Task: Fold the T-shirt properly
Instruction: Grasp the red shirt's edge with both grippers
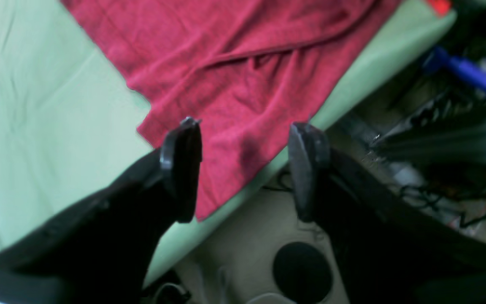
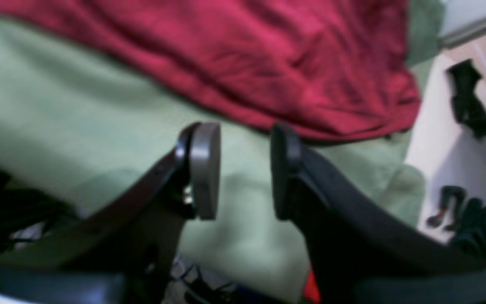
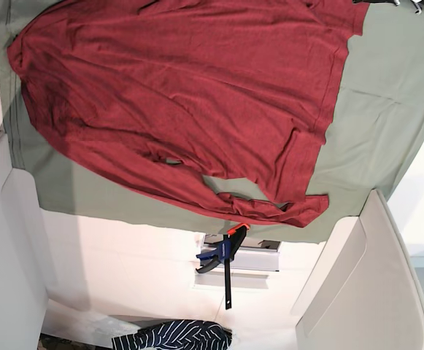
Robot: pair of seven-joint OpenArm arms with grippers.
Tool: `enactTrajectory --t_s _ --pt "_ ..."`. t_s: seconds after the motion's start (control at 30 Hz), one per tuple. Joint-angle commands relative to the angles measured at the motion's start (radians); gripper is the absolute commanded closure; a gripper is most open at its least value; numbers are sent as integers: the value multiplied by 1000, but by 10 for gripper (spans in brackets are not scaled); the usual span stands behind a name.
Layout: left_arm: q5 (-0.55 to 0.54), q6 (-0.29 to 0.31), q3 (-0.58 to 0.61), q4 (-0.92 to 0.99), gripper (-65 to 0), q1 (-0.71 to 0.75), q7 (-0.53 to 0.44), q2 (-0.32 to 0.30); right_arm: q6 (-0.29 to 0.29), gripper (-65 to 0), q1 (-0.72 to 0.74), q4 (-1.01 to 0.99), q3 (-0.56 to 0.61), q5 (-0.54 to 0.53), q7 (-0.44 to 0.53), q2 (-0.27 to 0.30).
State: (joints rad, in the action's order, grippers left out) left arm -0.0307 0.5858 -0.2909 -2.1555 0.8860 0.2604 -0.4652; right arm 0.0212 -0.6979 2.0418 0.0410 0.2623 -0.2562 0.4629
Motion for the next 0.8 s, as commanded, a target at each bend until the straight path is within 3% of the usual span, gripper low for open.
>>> enactTrajectory --t_s 0.0,0.07,0.17,0.3,0.5,0.77 --pt "25 -28 8 -7 -361 6 -26 -27 -7 -209 3 16 -4 21 15 8" --pt "89 -62 39 6 -361 6 -44 -61 21 -209 19 13 -4 84 15 12" --pt "141 -126 80 31 -361 2 -67 -122 124 -208 55 -4 -4 121 16 63" --pt "172 -129 120 50 -361 -5 -66 -191 180 -208 111 -58 -4 132 16 154" --pt "212 -129 168 50 -361 -5 -66 -269 194 -208 164 -108 -4 130 17 240" --pt "239 -129 219 117 -361 -40 -126 -288 254 -208 178 -118 -4 94 44 257"
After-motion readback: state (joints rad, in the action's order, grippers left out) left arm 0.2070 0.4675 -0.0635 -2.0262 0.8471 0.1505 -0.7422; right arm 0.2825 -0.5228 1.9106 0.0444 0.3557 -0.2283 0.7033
